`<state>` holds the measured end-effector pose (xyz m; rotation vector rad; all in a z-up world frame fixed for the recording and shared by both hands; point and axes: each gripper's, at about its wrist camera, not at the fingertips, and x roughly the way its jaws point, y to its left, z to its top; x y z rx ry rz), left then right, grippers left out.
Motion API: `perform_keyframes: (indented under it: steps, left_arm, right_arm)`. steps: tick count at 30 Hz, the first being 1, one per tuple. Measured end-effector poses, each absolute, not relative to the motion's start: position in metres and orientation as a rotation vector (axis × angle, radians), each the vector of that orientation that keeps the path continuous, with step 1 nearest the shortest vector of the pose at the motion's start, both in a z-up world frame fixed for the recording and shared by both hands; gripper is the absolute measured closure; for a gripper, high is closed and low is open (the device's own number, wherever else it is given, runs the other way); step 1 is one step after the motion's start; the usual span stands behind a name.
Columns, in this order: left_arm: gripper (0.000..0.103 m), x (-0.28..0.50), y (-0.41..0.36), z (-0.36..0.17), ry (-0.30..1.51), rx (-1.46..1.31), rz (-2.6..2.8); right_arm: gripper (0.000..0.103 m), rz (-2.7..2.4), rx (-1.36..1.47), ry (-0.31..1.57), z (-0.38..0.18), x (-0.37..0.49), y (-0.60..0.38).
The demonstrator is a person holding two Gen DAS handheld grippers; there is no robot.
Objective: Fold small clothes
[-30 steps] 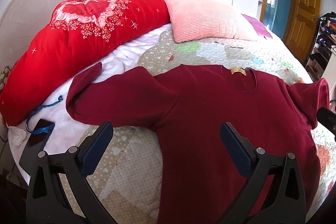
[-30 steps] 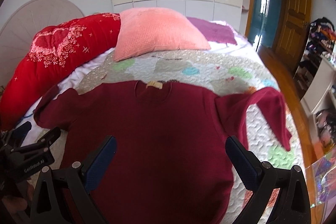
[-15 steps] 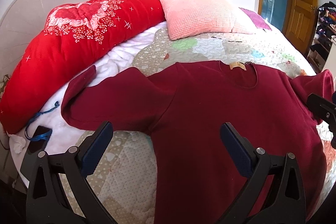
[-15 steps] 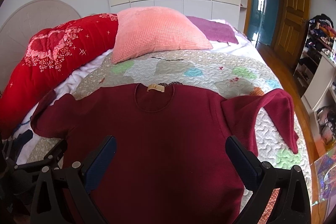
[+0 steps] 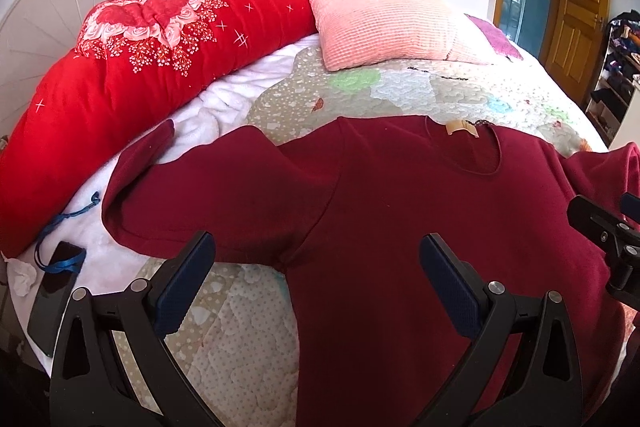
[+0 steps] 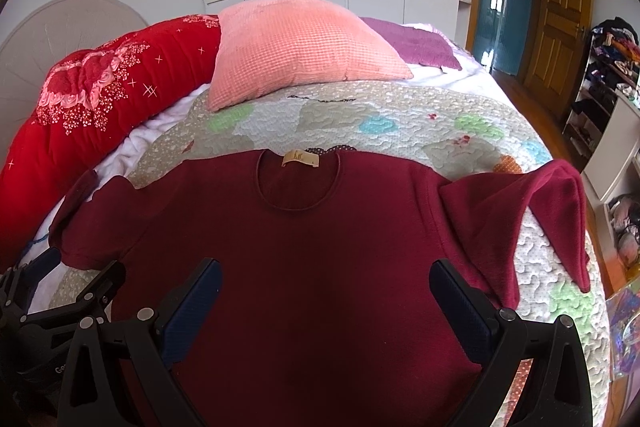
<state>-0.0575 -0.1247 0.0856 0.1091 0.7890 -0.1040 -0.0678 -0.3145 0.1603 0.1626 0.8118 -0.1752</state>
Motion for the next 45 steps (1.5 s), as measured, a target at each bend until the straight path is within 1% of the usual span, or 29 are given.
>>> perform_keyframes:
  steps: [12, 19, 25, 28, 33, 36, 37, 38, 39, 40, 41, 42, 43, 45]
  left_arm:
    - [0.001, -0.040, -0.108, 0.074, 0.812, 0.092, -0.073]
    - [0.001, -0.028, -0.088, 0.072, 0.810, 0.094, -0.032]
    - [0.001, -0.009, -0.038, 0.076, 0.783, 0.103, 0.079]
    - [0.001, 0.008, 0.002, 0.076, 0.757, 0.072, 0.169]
    - [0.001, 0.048, 0.042, 0.062, 0.814, 0.087, 0.266]
    - [0.004, 0.070, 0.058, 0.048, 0.850, 0.104, 0.304]
    - [0.009, 0.077, 0.065, 0.042, 0.868, 0.099, 0.306]
    - [0.017, 0.081, 0.069, 0.037, 0.881, 0.092, 0.307]
    - [0.036, 0.087, 0.075, 0.031, 0.905, 0.081, 0.308]
    - [0.047, 0.091, 0.080, 0.026, 0.931, 0.064, 0.305]
    - [0.050, 0.094, 0.086, 0.021, 0.951, 0.028, 0.289]
    - [0.056, 0.095, 0.094, 0.018, 0.949, -0.022, 0.263]
    - [0.068, 0.094, 0.097, 0.019, 0.944, -0.044, 0.252]
    - [0.085, 0.089, 0.101, 0.026, 0.933, -0.068, 0.245]
  right_arm:
    - [0.000, -0.171, 0.179, 0.843, 0.139, -0.051, -0.311]
    - [0.000, -0.149, 0.142, 0.856, 0.133, -0.040, -0.296]
    - [0.000, -0.114, 0.126, 0.879, 0.124, -0.031, -0.283]
    - [0.000, -0.093, 0.129, 0.882, 0.123, -0.030, -0.278]
    - [0.000, -0.065, 0.131, 0.897, 0.118, -0.027, -0.271]
    - [0.000, -0.049, 0.139, 0.917, 0.112, -0.025, -0.269]
    - [0.000, -0.046, 0.141, 0.922, 0.110, -0.024, -0.269]
    - [0.000, -0.044, 0.145, 0.925, 0.109, -0.024, -0.269]
    - [0.000, -0.042, 0.149, 0.926, 0.109, -0.024, -0.269]
    - [0.000, -0.042, 0.151, 0.927, 0.109, -0.023, -0.270]
    - [0.000, -0.042, 0.154, 0.922, 0.109, -0.024, -0.270]
    - [0.000, -0.042, 0.157, 0.916, 0.110, -0.024, -0.271]
    - [0.000, -0.043, 0.161, 0.906, 0.112, -0.025, -0.272]
    - [0.000, -0.047, 0.165, 0.896, 0.115, -0.026, -0.275]
